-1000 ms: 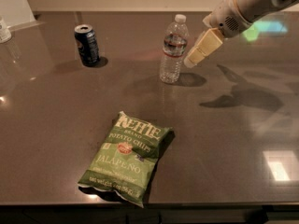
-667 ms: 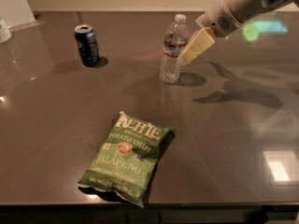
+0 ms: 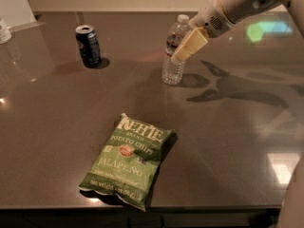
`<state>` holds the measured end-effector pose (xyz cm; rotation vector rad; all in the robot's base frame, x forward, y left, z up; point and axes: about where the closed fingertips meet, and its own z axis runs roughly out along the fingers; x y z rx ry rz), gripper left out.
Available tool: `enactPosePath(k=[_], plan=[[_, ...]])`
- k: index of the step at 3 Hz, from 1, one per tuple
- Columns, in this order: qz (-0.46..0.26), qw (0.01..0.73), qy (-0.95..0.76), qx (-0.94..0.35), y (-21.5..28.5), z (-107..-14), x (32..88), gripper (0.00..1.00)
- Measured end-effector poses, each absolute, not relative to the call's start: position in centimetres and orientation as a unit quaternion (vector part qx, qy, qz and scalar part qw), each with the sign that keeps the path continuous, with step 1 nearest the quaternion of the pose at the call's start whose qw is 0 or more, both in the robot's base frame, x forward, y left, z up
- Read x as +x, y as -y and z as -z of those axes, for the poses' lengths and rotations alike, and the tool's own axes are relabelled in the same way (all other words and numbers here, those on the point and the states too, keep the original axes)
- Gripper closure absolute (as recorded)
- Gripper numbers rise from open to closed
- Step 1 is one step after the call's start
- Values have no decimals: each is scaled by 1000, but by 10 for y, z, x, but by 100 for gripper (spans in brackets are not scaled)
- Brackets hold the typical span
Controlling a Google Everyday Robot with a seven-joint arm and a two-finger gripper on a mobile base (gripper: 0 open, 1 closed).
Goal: Move water bottle near green jalapeno chip bag
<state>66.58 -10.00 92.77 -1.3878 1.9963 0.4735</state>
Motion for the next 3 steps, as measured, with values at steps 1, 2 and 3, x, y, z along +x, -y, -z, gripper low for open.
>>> enactPosePath(k=[1,2,3], plan=[[-198,320,-760,-530,92,-925,662,18],[-212,319,-757,-529,88,-927,654,41],[-222,323,-752,-531,85,-932,645,64]])
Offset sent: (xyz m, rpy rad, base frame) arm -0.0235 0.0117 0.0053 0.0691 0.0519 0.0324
